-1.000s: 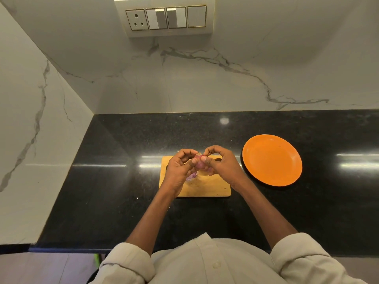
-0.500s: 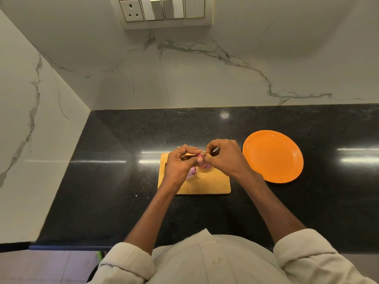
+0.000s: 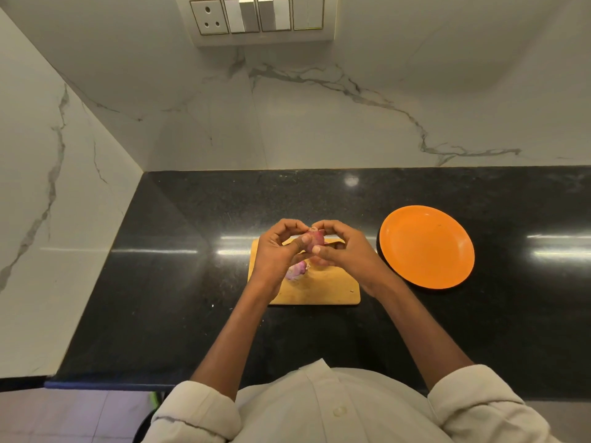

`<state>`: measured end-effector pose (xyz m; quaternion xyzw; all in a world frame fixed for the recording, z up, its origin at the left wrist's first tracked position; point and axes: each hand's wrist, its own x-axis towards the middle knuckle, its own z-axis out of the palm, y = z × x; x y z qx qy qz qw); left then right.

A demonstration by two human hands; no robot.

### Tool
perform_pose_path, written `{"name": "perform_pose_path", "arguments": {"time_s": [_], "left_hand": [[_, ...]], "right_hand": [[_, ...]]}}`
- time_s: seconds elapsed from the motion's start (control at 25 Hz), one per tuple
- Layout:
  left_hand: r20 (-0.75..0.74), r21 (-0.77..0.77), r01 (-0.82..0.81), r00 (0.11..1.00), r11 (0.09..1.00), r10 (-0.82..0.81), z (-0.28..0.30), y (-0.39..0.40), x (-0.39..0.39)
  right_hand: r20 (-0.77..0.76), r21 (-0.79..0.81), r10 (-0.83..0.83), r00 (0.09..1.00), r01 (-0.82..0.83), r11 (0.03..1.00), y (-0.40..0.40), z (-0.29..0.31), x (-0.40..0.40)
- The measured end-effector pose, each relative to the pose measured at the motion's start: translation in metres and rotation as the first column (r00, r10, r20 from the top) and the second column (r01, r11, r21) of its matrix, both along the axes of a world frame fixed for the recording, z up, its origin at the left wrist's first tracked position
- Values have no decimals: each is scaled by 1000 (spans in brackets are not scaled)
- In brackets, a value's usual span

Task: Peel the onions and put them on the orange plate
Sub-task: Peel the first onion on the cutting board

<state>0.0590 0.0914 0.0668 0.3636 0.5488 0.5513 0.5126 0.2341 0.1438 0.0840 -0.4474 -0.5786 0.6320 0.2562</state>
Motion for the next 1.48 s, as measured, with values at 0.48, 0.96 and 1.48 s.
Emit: {"name": "perform_pose_path", "arguments": {"time_s": [0.48,0.96,1.48], "left_hand": [[-374,-10,349,868,937,-327,9,4,-19],[-265,91,48,964,995,-22,-3,2,-10],[-484,175,86,875,981,9,-10,11,-8]], "right_hand": [[-270,-152,33,962,-77,985,-13,-19,0],[-141,-71,-11,990,1,997,-8,-13,0],[-217,-126,-36,976,8,992,-2,-18,1]]}}
